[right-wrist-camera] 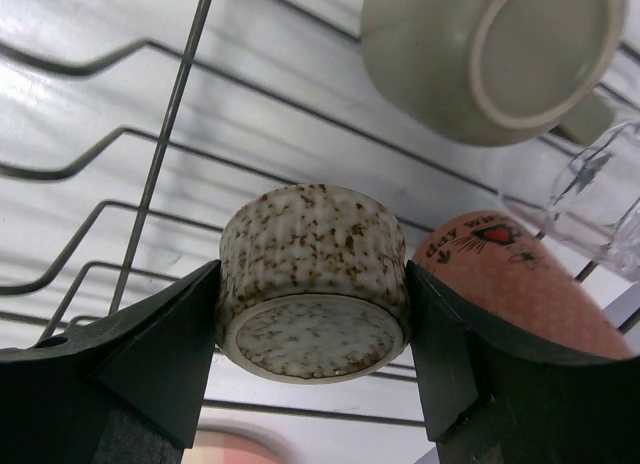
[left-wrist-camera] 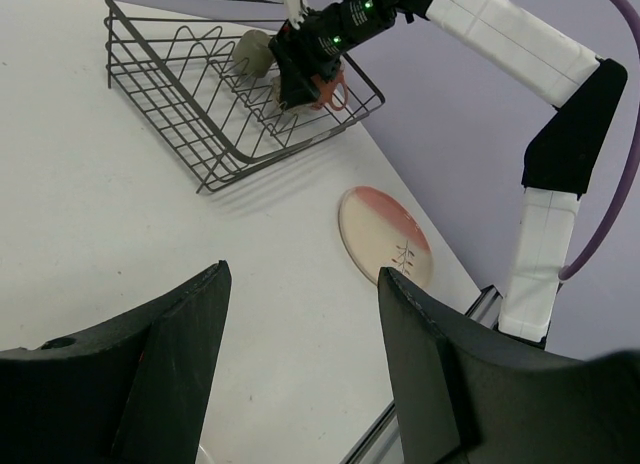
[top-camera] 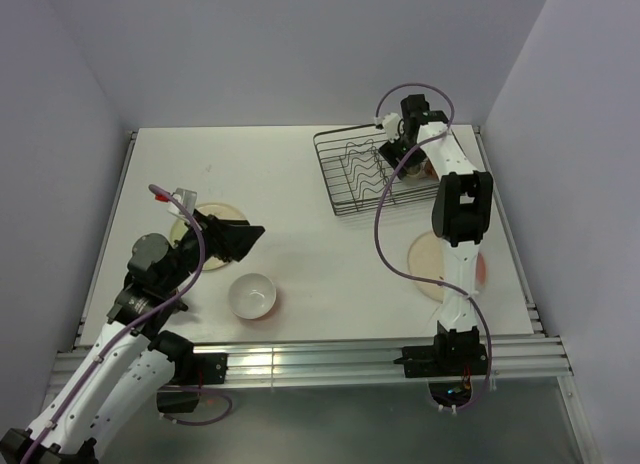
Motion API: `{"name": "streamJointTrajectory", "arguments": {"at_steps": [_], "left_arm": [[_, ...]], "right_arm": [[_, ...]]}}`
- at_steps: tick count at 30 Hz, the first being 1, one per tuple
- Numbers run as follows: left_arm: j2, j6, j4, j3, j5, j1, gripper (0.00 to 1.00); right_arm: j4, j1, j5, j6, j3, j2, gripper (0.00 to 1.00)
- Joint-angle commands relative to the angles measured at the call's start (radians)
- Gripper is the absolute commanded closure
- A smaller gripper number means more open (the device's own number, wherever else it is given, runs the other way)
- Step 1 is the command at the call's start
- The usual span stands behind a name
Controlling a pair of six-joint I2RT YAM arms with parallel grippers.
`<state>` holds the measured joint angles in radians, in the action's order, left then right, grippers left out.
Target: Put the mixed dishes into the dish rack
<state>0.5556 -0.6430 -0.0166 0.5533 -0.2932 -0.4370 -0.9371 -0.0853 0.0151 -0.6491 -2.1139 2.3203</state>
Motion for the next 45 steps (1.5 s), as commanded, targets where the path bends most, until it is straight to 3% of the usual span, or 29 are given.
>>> {"name": "streamJointTrajectory", "arguments": {"at_steps": [1, 10, 17, 25, 41, 45], "left_arm": [[0.012, 0.006, -0.026, 0.002, 0.002, 0.004, 0.33], [0.007, -0.001, -0.020, 0.003, 0.006, 0.004, 0.33], [0.017, -0.001, -0.020, 0.010, 0.005, 0.004, 0.33], [0.032, 0.003, -0.019, 0.020, 0.002, 0.004, 0.33], [0.004, 0.000, 0.049, 0.028, 0.034, 0.004, 0.33], [0.012, -0.038, 0.116, 0.045, 0.132, 0.004, 0.27]], "right_arm": [[0.047, 0.004, -0.014, -0.003, -0.073, 0.028, 0.68], [0.073, 0.019, -0.014, 0.005, -0.075, 0.067, 0.48], [0.096, 0.028, -0.014, 0.008, -0.047, 0.047, 0.27], [0.106, 0.032, -0.009, 0.016, -0.061, 0.021, 0.13], [0.090, 0.033, 0.077, 0.026, -0.115, -0.096, 0.11], [0.077, 0.033, 0.117, 0.037, -0.129, -0.154, 0.11]]}}
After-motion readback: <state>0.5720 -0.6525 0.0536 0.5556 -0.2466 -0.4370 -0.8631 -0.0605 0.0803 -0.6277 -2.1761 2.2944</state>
